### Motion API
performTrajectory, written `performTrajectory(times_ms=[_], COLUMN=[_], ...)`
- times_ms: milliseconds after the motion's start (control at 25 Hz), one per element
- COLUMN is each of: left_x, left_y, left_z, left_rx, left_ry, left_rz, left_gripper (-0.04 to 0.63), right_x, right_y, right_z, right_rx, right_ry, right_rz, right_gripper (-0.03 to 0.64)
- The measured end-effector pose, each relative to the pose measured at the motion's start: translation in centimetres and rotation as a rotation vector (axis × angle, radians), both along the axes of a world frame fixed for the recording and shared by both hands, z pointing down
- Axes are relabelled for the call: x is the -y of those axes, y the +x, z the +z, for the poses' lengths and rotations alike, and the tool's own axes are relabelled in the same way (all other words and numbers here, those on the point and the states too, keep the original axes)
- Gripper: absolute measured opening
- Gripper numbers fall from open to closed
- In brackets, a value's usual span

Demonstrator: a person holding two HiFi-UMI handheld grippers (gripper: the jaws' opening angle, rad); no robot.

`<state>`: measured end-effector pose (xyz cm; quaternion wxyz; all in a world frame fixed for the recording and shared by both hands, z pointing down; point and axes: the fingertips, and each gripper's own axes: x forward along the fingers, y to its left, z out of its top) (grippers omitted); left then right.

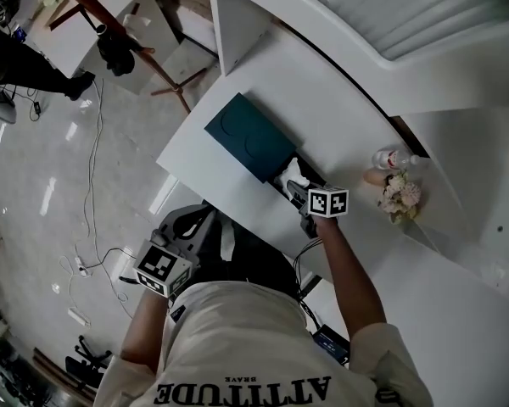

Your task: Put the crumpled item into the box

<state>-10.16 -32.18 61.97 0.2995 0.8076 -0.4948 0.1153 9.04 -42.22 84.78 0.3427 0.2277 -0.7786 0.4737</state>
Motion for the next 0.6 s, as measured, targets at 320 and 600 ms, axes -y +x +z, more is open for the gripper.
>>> performTrajectory(times_ms=[320,600], left_x=[-0.4,-0.1], left_y=[-0.6,-1.0], left_z=[1.1,1.0], left_rx=[-0.002,-0.006], left_ry=[-0.029,-0.022], left_rz=[-0.022,-0.031], left_gripper=[0.026,0.026], right_x=[1.0,2.1], right_y=[-1.1,1.7], right_z=[2.8,3.9], right_rx=[-0.047,-0.281], right_ry=[-0.095,-0.013], right_rz=[0.031,0.023], right_gripper=[0.077,0.215])
